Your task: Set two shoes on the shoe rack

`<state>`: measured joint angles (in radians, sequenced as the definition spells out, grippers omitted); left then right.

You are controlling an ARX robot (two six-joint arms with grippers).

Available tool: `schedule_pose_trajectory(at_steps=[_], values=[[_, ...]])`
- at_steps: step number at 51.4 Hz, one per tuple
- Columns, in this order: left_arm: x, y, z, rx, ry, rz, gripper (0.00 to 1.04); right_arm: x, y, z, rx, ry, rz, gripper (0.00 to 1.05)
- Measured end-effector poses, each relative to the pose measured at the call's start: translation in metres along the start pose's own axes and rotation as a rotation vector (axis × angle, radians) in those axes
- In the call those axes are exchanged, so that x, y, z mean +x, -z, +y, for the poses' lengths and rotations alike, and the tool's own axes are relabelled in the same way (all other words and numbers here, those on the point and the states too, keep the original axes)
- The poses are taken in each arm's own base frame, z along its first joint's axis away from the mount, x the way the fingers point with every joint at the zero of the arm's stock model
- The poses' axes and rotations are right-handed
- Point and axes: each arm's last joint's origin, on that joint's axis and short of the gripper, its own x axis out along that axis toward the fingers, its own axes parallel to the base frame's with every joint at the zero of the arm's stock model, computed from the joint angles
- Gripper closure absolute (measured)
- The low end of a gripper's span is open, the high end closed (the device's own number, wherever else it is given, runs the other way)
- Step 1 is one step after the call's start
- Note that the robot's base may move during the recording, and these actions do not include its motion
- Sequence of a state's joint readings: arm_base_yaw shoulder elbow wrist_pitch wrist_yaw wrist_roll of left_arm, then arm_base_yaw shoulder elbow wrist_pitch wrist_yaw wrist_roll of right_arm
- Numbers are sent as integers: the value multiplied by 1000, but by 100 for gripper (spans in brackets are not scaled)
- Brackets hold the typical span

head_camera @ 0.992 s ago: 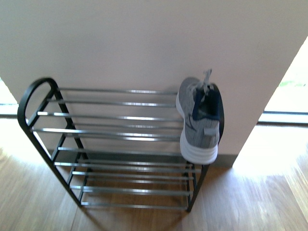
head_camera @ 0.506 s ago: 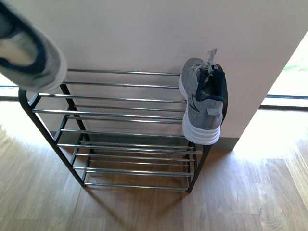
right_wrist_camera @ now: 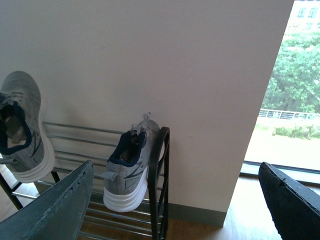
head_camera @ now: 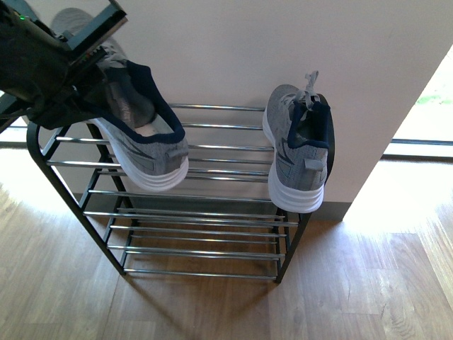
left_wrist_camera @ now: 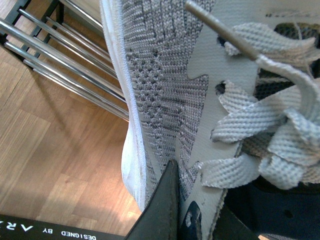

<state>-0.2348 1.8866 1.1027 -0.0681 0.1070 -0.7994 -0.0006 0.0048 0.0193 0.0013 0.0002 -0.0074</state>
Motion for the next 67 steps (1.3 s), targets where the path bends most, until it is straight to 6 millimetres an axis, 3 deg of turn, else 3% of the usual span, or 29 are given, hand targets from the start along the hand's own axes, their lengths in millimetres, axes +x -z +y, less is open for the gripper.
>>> schedule_pose_trajectory(at_steps=[29, 53, 67], values=[[49, 1, -59, 160, 173, 223, 103, 0, 0, 0, 0, 0, 0, 9], [85, 3, -56, 271, 171, 343, 103, 0, 0, 0, 0, 0, 0, 9], [109, -16, -56, 394, 170, 380, 103, 0, 0, 0, 0, 0, 0, 9]])
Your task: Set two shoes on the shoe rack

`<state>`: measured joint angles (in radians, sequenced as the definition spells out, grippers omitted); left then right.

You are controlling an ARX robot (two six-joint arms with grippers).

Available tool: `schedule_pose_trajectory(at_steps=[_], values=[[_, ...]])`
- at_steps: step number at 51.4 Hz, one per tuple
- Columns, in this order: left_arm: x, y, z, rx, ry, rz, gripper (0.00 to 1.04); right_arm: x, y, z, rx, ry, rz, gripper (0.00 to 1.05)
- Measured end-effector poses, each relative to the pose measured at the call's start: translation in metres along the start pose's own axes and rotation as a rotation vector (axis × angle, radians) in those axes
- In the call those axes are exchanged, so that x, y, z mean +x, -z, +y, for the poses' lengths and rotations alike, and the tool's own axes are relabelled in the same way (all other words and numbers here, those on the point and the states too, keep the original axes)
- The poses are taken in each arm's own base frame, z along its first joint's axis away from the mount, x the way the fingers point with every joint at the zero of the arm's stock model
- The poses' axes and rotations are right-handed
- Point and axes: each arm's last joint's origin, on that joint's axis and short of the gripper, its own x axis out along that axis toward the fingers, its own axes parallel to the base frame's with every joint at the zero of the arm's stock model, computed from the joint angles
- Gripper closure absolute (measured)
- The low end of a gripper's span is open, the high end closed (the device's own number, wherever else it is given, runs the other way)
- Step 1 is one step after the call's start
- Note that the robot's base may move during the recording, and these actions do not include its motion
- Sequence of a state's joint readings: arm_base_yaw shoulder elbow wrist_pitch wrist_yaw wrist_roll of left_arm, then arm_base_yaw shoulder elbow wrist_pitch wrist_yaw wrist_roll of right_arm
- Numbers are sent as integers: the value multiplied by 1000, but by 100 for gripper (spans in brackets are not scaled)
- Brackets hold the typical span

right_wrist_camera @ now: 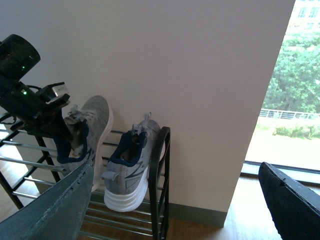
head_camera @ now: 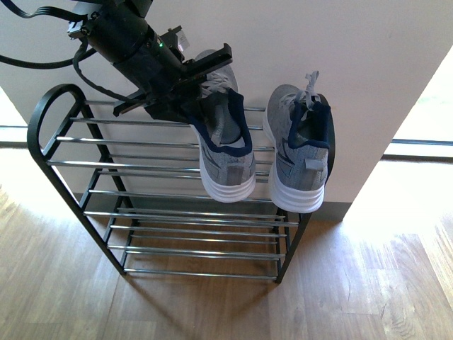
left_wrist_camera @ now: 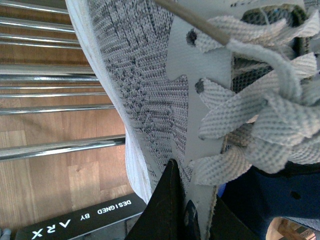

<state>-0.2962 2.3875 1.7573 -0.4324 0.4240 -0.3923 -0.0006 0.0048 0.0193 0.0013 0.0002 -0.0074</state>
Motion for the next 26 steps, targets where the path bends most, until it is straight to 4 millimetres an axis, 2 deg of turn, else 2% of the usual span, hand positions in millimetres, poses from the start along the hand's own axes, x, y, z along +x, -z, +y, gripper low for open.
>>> schedule_pose_trajectory(at_steps=[10, 26], values=[[11, -10, 3, 33, 19, 15, 103, 0, 0, 0, 0, 0, 0, 9], [30, -12, -10, 105, 76, 68, 103, 0, 0, 0, 0, 0, 0, 9]])
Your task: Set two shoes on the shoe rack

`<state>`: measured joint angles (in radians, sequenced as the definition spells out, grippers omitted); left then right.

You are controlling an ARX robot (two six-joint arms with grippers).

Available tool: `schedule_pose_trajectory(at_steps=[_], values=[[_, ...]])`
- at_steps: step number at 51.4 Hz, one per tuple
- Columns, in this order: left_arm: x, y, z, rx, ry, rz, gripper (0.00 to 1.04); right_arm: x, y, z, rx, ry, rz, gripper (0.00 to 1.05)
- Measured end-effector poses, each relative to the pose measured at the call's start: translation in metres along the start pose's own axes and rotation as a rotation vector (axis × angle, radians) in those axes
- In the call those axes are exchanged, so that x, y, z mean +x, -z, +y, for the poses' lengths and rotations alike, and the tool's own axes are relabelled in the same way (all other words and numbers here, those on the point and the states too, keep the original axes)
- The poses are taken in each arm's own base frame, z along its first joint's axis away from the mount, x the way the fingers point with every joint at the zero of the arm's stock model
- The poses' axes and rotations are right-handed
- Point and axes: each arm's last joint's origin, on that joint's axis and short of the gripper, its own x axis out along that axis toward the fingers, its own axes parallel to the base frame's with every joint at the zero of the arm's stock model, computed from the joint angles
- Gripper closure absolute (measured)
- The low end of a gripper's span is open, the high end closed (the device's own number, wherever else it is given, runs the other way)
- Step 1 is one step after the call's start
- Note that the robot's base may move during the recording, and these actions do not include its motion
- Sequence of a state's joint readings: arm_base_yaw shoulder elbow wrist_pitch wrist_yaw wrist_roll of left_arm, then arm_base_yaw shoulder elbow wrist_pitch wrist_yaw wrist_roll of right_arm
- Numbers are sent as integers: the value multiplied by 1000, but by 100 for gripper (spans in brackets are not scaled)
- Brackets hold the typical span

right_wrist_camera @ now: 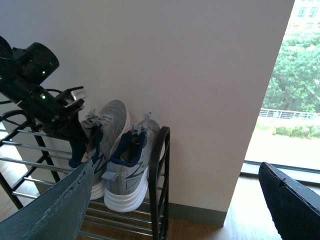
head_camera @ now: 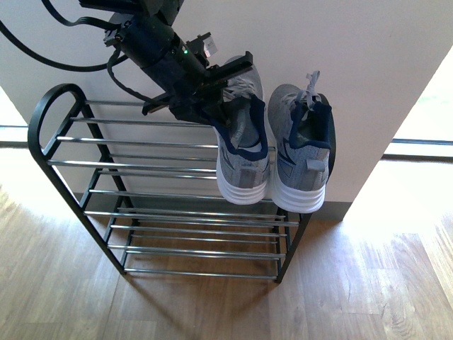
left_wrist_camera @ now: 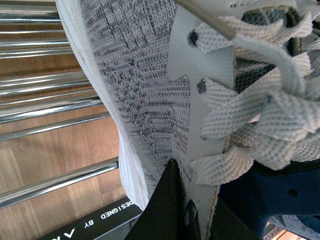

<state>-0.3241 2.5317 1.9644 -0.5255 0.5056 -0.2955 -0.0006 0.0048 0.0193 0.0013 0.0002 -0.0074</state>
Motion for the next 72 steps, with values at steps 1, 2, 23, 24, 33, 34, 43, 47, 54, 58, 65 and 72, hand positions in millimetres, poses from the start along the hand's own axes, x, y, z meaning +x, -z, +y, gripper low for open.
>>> schedule_pose_trajectory(at_steps=[1, 2, 23, 24, 33, 34, 43, 47, 54, 58, 65, 72], values=[[1, 0, 0, 3, 0, 2, 103, 0, 0, 0, 0, 0, 0, 9], [2, -1, -1, 6, 0, 3, 103, 0, 0, 0, 0, 0, 0, 9], [15, -11, -1, 70, 24, 7, 103, 0, 0, 0, 0, 0, 0, 9], [15, -11, -1, 77, 23, 5, 103, 0, 0, 0, 0, 0, 0, 9], [16, -11, -4, 87, 61, 6, 77, 0, 0, 0, 0, 0, 0, 9], [16, -11, -4, 89, 67, 6, 73, 0, 0, 0, 0, 0, 0, 9], [15, -9, -10, 87, 111, 10, 38, 0, 0, 0, 0, 0, 0, 9], [10, -8, -13, 75, 131, 5, 24, 0, 0, 0, 0, 0, 0, 9], [-9, -3, -23, 53, 156, -1, 10, 0, 0, 0, 0, 0, 0, 9], [-26, 2, -33, 38, 174, -15, 9, 0, 0, 0, 0, 0, 0, 9], [-70, 12, -54, 42, 159, -76, 9, 0, 0, 0, 0, 0, 0, 9], [-129, 32, -62, 30, 70, -201, 9, 0, 0, 0, 0, 0, 0, 9]])
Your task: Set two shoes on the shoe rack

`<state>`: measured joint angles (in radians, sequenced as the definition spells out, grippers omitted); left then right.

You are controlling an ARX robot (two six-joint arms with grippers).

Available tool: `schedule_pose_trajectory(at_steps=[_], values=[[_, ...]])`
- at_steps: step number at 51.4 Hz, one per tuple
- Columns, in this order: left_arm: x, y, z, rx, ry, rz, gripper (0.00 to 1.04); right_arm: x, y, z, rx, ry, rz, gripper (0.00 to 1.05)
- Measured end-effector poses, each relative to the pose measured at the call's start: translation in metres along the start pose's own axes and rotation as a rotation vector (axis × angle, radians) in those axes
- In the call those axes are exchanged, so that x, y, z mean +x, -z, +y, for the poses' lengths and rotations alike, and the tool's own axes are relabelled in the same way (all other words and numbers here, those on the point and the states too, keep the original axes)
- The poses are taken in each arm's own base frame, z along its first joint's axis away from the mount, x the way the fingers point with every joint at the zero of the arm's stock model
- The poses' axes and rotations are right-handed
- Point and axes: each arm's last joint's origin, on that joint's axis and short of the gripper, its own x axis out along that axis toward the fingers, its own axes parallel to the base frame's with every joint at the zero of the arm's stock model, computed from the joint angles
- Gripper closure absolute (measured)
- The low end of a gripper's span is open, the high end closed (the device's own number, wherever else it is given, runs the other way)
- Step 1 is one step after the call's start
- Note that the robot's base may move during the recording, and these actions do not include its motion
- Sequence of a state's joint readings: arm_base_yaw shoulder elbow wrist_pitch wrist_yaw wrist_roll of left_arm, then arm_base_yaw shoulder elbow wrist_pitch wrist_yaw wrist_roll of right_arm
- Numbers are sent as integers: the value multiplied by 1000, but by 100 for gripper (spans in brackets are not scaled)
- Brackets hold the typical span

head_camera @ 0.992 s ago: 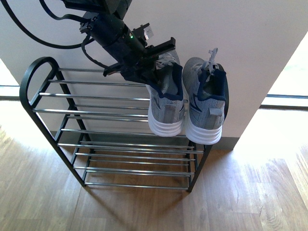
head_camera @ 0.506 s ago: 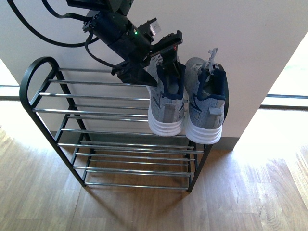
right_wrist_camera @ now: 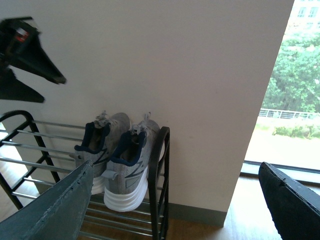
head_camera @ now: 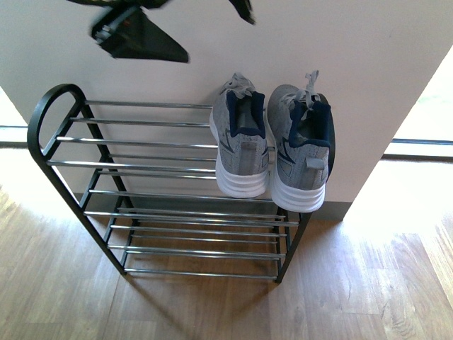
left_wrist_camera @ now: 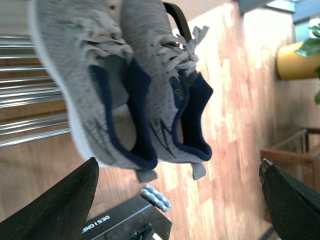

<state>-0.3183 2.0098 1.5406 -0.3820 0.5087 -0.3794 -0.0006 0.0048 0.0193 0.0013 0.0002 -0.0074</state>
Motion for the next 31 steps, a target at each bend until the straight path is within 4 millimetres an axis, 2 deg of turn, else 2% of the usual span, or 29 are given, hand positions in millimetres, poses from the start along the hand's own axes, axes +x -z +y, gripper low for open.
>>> schedule_pose_trajectory(at_steps=[5, 12, 19, 26, 28, 31], values=[[-53, 14, 0, 23, -153, -167, 9, 0, 0, 0, 0, 0, 0, 9], [-105, 35, 4, 59, -381, -377, 9, 0, 0, 0, 0, 0, 0, 9], [-168, 71, 6, 27, -618, -565, 9, 0, 0, 0, 0, 0, 0, 9], [-207, 100, 2, 15, -759, -709, 9, 0, 0, 0, 0, 0, 0, 9], [-211, 102, 0, 52, -728, -747, 12, 0, 0, 0, 0, 0, 0, 9], [-213, 109, 1, 201, -607, -882, 22, 0, 0, 0, 0, 0, 0, 9]])
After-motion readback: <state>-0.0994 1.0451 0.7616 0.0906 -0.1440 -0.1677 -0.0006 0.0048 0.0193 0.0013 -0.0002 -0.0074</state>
